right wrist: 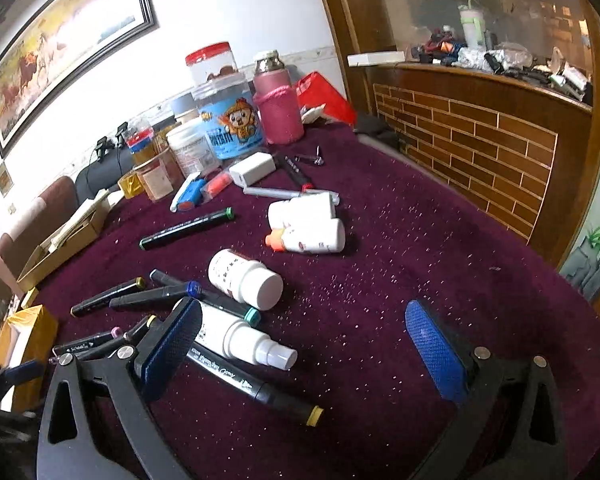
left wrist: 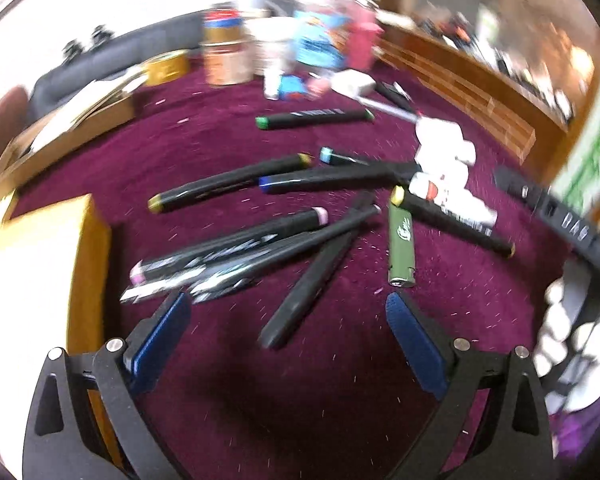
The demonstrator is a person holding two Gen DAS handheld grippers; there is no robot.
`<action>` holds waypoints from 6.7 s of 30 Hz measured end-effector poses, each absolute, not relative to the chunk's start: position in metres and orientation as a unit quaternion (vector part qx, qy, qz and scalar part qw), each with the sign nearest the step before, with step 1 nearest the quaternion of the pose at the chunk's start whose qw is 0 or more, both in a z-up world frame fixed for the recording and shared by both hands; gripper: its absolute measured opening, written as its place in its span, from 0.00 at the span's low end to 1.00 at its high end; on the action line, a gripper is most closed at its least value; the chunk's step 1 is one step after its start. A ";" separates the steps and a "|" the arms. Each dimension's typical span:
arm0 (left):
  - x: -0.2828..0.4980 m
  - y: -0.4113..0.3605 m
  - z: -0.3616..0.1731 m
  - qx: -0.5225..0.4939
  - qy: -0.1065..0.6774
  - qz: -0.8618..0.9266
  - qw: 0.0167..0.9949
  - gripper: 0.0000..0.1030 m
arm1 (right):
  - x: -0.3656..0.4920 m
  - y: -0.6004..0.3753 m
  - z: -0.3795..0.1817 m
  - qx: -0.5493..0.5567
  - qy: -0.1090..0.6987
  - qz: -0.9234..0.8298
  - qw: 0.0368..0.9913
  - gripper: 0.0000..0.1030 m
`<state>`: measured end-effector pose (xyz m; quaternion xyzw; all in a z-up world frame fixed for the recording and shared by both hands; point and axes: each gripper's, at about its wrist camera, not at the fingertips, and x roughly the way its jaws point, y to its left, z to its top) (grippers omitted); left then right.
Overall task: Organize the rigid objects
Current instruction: 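Grasp the thin black pen with the left gripper, then carry the black pen to the white tray and release it with the left gripper, then grasp the green lighter with the left gripper while the right gripper grasps a black marker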
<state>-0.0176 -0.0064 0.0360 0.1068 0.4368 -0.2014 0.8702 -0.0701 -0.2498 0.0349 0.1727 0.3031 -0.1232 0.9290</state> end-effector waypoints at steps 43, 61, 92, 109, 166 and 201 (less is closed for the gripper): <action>0.020 -0.010 0.006 0.169 0.479 -0.244 0.826 0.50 | -0.062 -0.263 0.021 0.212 0.332 -0.110 0.913 0.97; -0.005 -0.025 0.010 0.108 0.471 -0.240 0.842 0.27 | -0.058 -0.262 0.018 0.210 0.340 -0.116 0.910 0.97; -0.026 -0.027 0.005 0.103 0.421 -0.186 0.882 0.30 | -0.057 -0.265 0.011 0.223 0.352 -0.127 0.900 0.97; -0.032 -0.001 0.018 0.028 0.425 -0.213 0.879 0.06 | -0.063 -0.262 0.024 0.207 0.347 -0.123 0.906 0.93; -0.015 0.242 0.070 -0.197 0.399 -0.133 0.885 0.06 | -0.003 0.014 0.073 0.253 0.479 0.275 0.794 0.13; -0.041 0.189 0.086 -0.266 0.386 -0.193 0.862 0.60 | -0.052 -0.185 0.065 0.138 0.418 0.005 0.898 0.49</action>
